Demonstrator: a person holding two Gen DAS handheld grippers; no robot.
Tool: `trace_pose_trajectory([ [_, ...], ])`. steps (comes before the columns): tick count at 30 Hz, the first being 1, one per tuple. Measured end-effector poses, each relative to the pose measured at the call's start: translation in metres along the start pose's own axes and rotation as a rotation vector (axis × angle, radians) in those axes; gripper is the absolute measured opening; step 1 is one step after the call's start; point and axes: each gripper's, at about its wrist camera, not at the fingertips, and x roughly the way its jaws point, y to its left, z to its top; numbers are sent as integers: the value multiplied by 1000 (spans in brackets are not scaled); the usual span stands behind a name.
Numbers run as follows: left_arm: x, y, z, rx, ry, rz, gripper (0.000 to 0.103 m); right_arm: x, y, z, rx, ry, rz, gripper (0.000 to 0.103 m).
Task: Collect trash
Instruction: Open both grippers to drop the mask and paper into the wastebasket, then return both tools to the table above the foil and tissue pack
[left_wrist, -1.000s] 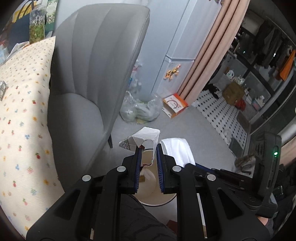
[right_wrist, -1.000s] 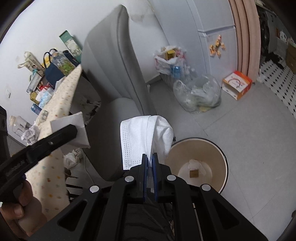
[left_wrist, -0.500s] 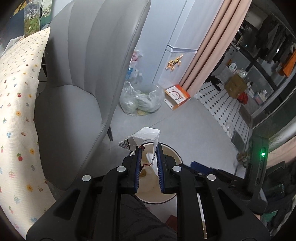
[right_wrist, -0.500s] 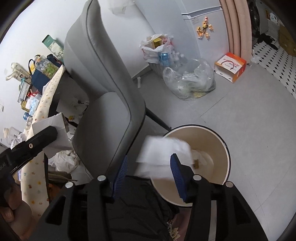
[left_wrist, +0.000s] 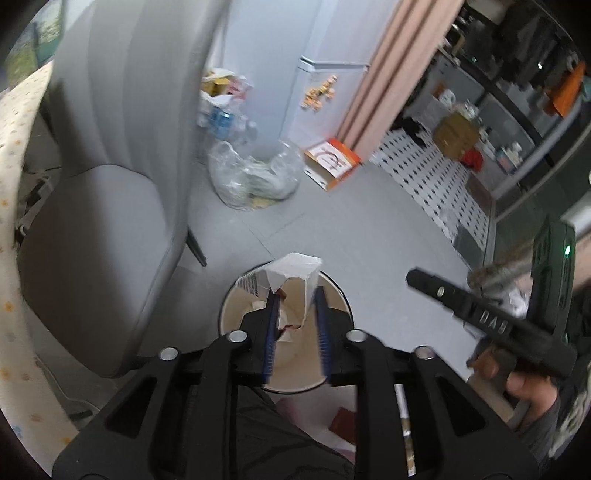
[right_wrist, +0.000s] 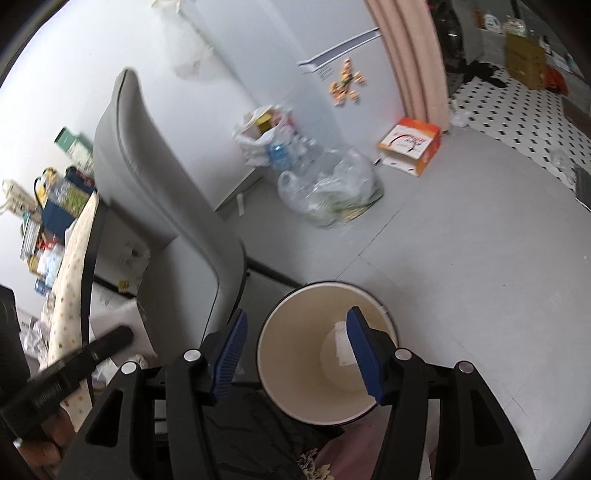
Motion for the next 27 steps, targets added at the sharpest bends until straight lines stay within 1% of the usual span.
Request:
trace_pose_trajectory([
  [1,1,-3,0,6,7,1,58,-3,-4,1,7,-8,-6,59],
  [2,1,-5,0,10,7,4,80,-6,-6,2,12,-14,-11,59],
  [3,-2,-5,0,9,-8,4,84,-8,-8,3,14,-19,-17,59],
  [4,-5,-5,0,4,-23,4,85,-10,-9,3,12,-26,-25,60],
  [6,-9,0,1,-16,-26,5,88,-13,-9,4,2,-37,-42,60],
  [7,-14,4,2,-37,-40,2,89,-15,-6,3,-8,-46,-51,63],
  [9,-23,9,2,-66,-68,-3,96,-18,-1,3,-25,-62,-58,69],
  [11,-34,13,1,-85,-99,8,97,-21,9,3,-55,-82,-56,73],
  [13,-49,18,1,-88,-129,10,97,-22,20,1,-84,-94,-50,80],
  [16,-71,25,-2,-97,-182,21,97,-21,41,-1,-131,-95,-43,84],
  [18,-88,33,-4,-120,-217,23,97,-21,59,-1,-161,-96,-35,86],
  [19,-95,37,-4,-128,-230,22,97,-22,66,0,-172,-101,-32,88],
  [20,-103,42,-6,-138,-245,21,97,-25,73,2,-182,-111,-27,89],
  [22,-119,50,-9,-154,-277,24,97,-34,90,1,-201,-145,-14,96],
  [27,-159,77,-23,-223,-363,43,97,-48,133,-8,-269,-187,21,95],
])
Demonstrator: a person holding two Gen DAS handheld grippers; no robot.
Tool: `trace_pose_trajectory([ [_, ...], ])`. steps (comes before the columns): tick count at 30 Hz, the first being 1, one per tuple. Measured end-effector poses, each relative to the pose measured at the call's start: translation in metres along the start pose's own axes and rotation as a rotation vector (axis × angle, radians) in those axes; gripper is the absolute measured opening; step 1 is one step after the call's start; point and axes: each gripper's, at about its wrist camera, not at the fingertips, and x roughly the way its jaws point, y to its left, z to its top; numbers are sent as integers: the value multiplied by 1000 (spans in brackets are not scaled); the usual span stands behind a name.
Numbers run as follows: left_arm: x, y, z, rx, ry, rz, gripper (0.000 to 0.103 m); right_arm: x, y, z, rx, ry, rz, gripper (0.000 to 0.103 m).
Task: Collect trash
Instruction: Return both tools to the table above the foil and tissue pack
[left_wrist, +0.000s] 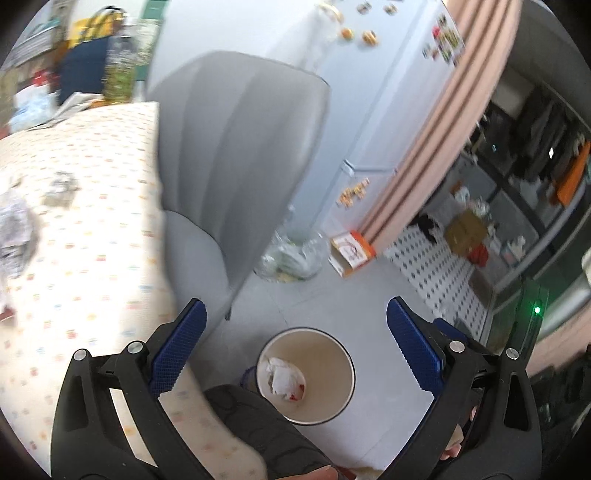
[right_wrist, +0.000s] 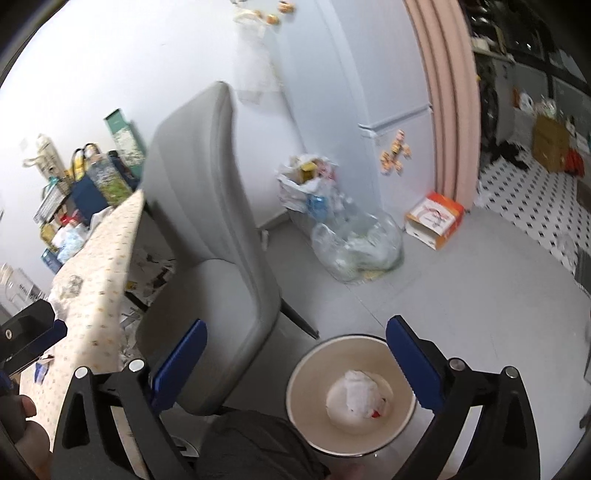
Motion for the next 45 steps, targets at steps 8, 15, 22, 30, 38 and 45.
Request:
trace_pose_trajectory([
  [8,-65,45,1,-61,-128,92,97,-20,68,-1,-110,-32,46,95],
  [15,-114,81,-1,-159,-247,169,97,-40,108,-1,-150,-68,39,95],
  [22,-147,112,-11,-274,-333,277,97,-48,145,-6,-209,-47,47,95],
  [30,-179,140,-21,-275,-426,263,97,-61,180,-10,-293,-78,98,95],
  [38,-200,169,-39,-287,-475,265,97,-62,214,-13,-380,-64,148,95],
  [45,-207,190,-47,-296,-452,321,97,-59,242,-18,-428,-71,223,95],
])
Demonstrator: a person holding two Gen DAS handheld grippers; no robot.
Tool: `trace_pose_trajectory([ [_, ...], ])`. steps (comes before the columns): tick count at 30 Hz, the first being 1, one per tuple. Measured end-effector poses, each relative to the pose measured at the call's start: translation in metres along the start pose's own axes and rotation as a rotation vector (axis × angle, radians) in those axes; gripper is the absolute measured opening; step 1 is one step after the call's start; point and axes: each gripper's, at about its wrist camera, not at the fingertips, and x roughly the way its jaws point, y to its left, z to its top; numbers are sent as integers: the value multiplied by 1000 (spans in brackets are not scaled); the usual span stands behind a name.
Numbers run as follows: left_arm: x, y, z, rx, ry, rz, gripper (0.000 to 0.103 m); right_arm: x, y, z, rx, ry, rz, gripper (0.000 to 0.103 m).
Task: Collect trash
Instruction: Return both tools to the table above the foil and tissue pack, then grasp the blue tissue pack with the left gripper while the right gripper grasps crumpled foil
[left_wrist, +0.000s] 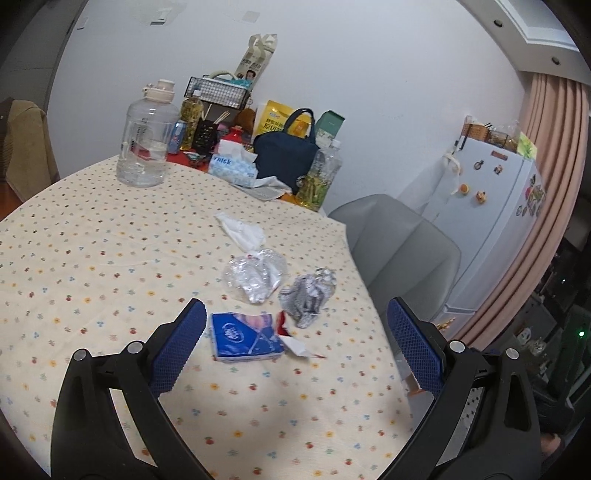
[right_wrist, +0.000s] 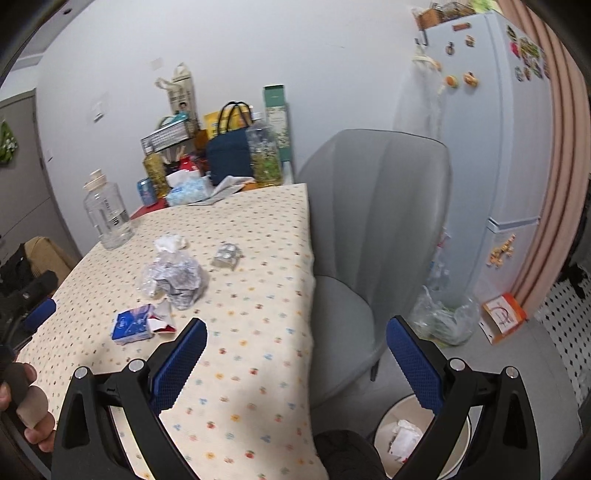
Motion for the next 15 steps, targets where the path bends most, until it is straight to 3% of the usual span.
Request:
trace_pose_trajectory([
  [11,22,34,-9,-68,121,35,97,21,22,1,-3,36,111,95],
  [15,35,37,-14,-65,170,51,97,22,23,-2,-18,35,112,95],
])
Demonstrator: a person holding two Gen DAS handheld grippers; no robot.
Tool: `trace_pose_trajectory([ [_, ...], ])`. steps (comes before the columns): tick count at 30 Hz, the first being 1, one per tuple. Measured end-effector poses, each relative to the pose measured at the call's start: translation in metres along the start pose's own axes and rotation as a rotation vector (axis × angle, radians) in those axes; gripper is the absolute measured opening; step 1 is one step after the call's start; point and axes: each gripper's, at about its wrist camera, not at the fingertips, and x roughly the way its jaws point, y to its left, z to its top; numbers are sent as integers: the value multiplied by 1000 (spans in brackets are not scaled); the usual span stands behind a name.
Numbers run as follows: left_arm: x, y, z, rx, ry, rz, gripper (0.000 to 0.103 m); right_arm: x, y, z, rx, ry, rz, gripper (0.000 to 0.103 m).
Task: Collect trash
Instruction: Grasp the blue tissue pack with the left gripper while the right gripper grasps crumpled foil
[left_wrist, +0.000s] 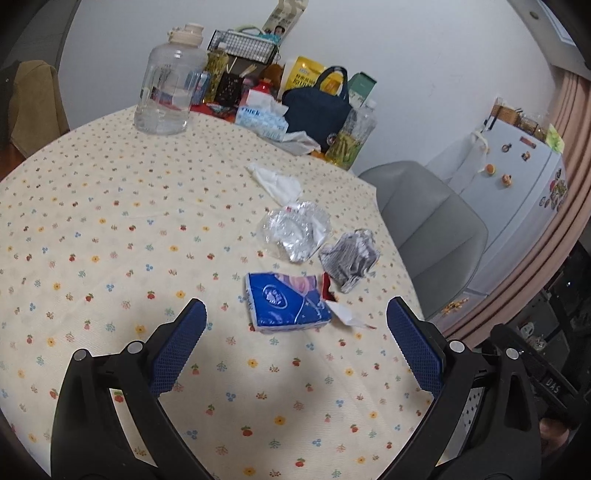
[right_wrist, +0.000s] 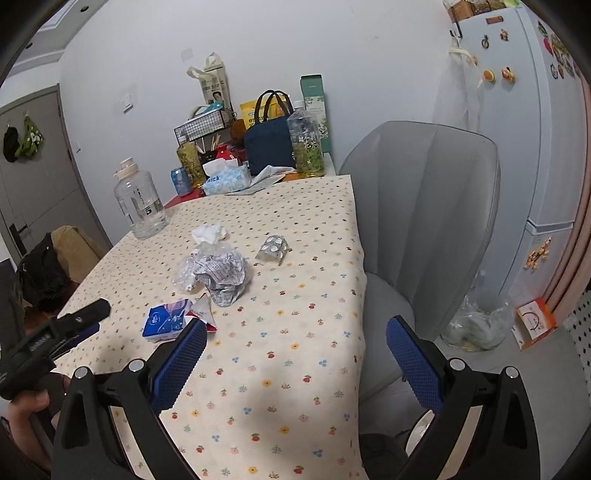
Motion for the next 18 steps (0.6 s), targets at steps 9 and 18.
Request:
trace_pose_trajectory([
  [9,37,-4,-2,53,84,68,87,6,-13,-14,51,38,16,95],
  [18,66,-10,-4,84,167,130,74,10,-14,-15,53,47,32,95],
])
